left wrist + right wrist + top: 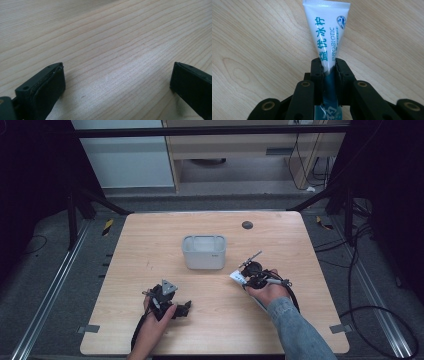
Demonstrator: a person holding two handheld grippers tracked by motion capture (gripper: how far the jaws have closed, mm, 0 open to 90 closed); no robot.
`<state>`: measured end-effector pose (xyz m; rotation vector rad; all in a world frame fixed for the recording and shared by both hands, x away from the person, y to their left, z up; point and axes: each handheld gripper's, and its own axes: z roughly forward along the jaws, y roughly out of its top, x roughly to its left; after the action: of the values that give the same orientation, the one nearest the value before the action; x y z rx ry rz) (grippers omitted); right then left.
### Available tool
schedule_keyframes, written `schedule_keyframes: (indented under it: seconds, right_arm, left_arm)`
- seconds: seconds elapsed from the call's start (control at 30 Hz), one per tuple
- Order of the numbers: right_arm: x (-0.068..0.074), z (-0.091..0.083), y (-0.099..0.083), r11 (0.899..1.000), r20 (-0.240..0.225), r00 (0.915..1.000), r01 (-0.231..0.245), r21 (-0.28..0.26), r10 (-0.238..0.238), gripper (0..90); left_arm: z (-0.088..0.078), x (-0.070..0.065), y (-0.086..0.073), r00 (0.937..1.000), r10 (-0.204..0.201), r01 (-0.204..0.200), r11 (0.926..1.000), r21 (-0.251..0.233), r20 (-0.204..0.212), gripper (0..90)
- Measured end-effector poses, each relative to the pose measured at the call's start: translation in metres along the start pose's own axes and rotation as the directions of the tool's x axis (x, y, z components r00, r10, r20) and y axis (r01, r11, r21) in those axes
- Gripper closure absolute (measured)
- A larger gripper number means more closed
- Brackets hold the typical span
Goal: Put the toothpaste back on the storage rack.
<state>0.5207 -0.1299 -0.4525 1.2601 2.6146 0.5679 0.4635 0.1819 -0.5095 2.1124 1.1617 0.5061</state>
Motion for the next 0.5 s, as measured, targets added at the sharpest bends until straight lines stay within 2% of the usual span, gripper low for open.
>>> schedule_keyframes:
  seconds: [0.4, 0.47, 0.5]
  right_arm:
    - [-0.006, -0.024, 0.007, 1.0, 0.012, 0.9999, 0.008, -0.029, -0.008, 78.6]
    - [-0.007, -0.027, 0.008, 0.999, 0.019, 0.9998, 0.009, -0.042, -0.009, 78.6]
    - [-0.008, -0.031, 0.009, 0.997, 0.024, 0.9996, 0.016, -0.071, -0.014, 78.6]
  left_arm:
    - [0.0, 0.0, 0.0, 1.0, -0.001, 0.001, 1.0, -0.001, 0.0, 0.0]
    - [0.0, 0.0, 0.0, 1.0, -0.001, 0.001, 1.0, -0.001, 0.001, 0.0]
    - [0.0, 0.0, 0.0, 1.0, 0.0, 0.0, 1.0, -0.002, 0.001, 0.0]
